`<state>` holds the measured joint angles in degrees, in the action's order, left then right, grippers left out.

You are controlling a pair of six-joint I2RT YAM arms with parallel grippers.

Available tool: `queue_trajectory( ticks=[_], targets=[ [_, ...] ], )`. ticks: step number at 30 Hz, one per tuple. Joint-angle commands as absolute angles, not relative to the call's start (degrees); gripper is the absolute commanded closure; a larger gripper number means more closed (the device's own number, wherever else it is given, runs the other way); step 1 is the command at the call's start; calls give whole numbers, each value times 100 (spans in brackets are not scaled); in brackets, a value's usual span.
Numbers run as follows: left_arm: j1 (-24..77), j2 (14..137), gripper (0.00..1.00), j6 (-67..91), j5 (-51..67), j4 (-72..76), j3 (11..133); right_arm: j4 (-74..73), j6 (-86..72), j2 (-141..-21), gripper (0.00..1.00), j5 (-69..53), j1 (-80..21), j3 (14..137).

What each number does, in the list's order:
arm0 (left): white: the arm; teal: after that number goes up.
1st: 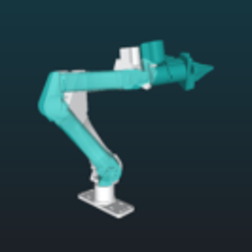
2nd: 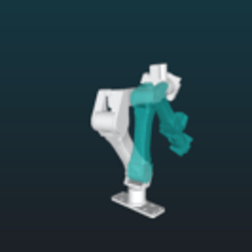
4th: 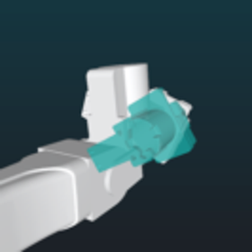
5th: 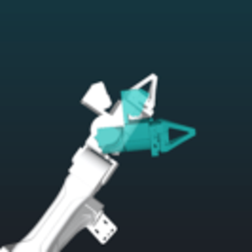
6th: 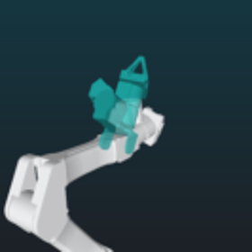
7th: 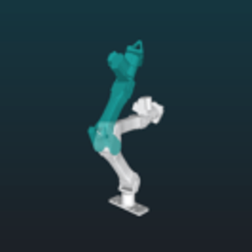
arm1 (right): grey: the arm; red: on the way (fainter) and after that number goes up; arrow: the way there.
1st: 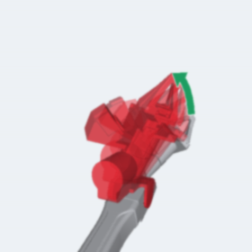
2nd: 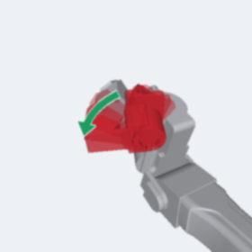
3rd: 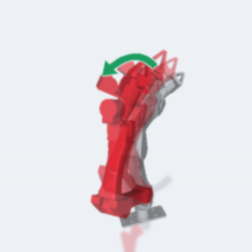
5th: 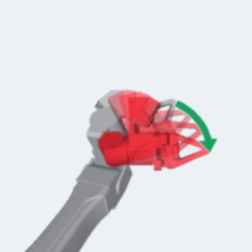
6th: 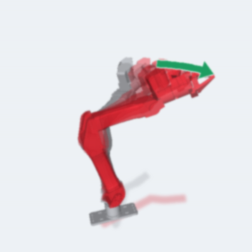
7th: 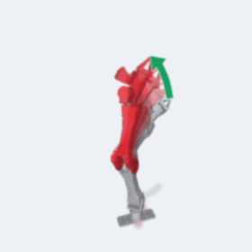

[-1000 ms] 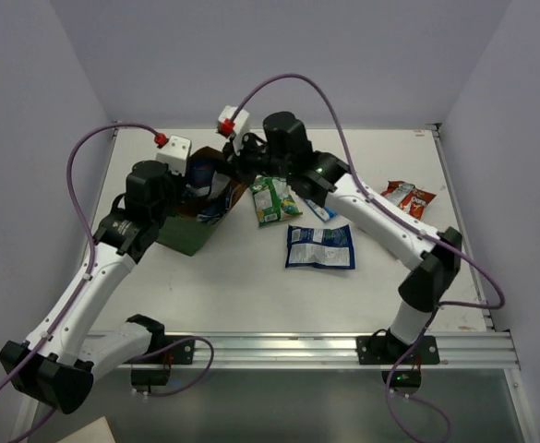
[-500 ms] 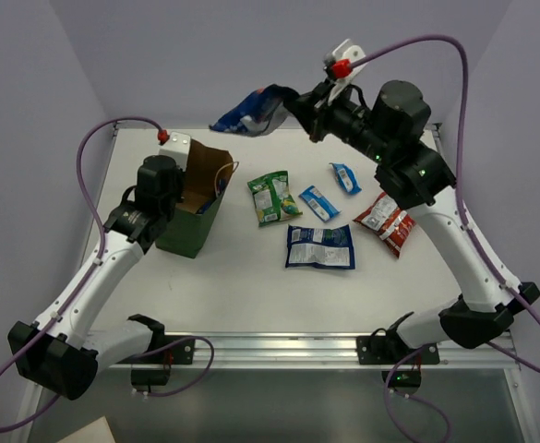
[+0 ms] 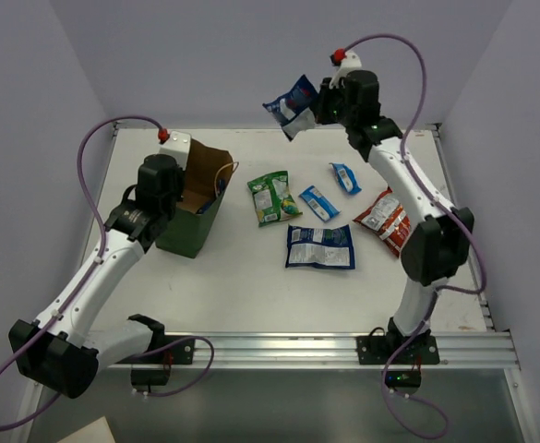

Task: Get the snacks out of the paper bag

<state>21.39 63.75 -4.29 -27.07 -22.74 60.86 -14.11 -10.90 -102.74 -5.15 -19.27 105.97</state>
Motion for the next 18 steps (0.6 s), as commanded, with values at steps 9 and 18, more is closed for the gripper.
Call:
queue_trajectory(
  ticks=[9,18],
  targets=[
    [2127,6038,100,-887,-2390,-1644,5924,-842,-3164,-12059,73,-853,-1671,10250],
    [2127,6240,100,-1862,-2294,-458,5880,-1573,-1742,-10059,18,-738,-1678,9353]
  ],
)
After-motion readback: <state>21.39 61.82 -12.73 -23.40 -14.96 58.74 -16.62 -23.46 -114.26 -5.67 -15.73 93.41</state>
